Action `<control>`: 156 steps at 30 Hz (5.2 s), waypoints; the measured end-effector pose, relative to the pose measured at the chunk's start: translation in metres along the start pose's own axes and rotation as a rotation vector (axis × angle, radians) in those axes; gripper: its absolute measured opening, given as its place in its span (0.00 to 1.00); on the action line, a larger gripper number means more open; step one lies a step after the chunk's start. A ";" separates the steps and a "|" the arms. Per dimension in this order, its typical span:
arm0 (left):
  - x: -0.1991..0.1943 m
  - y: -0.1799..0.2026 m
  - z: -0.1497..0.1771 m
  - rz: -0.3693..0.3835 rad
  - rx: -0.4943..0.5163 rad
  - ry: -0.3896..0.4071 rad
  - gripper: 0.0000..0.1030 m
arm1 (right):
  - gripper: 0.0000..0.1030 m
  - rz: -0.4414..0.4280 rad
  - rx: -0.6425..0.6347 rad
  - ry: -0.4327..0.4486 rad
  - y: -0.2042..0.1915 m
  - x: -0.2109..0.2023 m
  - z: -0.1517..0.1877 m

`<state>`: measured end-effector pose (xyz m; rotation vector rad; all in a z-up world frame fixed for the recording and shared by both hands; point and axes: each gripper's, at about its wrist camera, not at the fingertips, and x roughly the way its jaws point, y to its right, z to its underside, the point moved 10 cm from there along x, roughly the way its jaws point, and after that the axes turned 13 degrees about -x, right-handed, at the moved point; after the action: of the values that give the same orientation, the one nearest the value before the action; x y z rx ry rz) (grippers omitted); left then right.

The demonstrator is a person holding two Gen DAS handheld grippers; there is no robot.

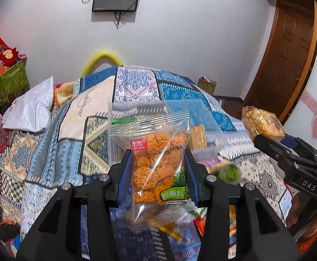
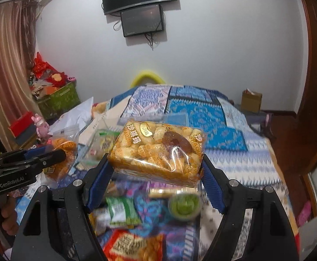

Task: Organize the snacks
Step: 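Lift the orange cracker bag with the left tool while the right tool carries the bread-roll bag over the box, then open both tools to drop the cracker bag and bread-roll bag into the box, then move both tools back over the remaining snacks beside the box, then grasp the tall cracker roll with the left tool while the right tool grasps the red chip bag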

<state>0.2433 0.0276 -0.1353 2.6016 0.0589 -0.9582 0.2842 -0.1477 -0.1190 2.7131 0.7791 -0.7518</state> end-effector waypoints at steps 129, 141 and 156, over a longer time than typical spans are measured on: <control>0.098 -0.049 0.101 -0.091 0.071 -0.344 0.75 | 0.34 -0.138 0.073 -0.294 -0.034 0.006 0.141; 0.119 -0.034 0.112 -0.047 0.112 -0.349 0.47 | 0.31 -0.095 0.127 -0.257 -0.002 0.003 0.133; 0.062 -0.032 0.094 -0.067 0.091 -0.232 0.34 | 0.23 -0.089 0.129 -0.177 0.002 -0.007 0.106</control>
<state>0.2272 0.0192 -0.2512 2.5644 0.0431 -1.3080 0.2360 -0.1880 -0.2042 2.6892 0.8405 -1.0808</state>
